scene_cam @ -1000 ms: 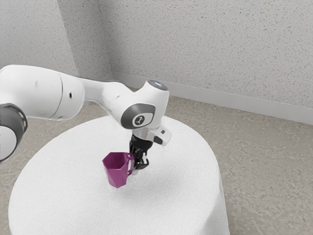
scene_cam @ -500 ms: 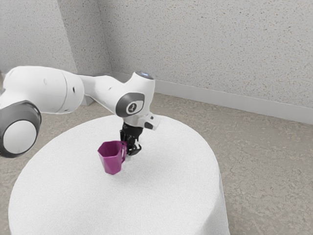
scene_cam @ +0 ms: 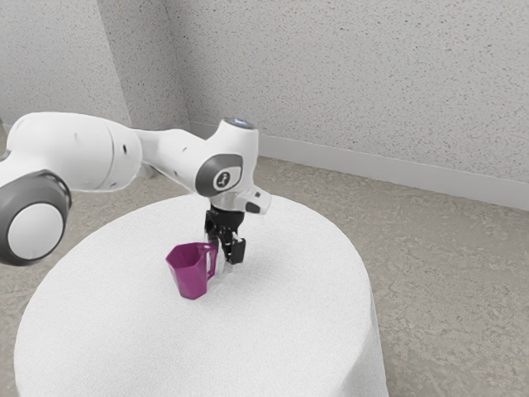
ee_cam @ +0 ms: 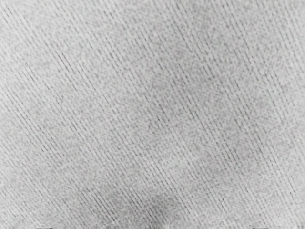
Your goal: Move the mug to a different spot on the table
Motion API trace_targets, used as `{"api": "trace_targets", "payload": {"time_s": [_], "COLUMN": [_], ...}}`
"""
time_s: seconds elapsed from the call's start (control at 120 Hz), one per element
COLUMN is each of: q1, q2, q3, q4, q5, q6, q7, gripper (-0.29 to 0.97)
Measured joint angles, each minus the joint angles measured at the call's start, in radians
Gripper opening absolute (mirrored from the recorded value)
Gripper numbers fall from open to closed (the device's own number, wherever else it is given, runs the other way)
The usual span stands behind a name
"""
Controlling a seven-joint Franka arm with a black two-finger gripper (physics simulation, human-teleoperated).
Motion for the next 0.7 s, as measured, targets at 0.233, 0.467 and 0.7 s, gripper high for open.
{"api": "trace_targets", "payload": {"time_s": [0.233, 0.467, 0.7], "q1": [-0.086, -0.147, -0.148], "q2": [-0.267, -0.422, -0.43], "q3": [0.013, 0.027, 0.016], "q4": [-0.147, -0.191, -0.095], "q5": [-0.001, 0.006, -0.004], "q6": [0.007, 0.002, -0.012], "q7": [0.008, 0.014, 0.027], "gripper": [0.63, 0.66, 0.67]}}
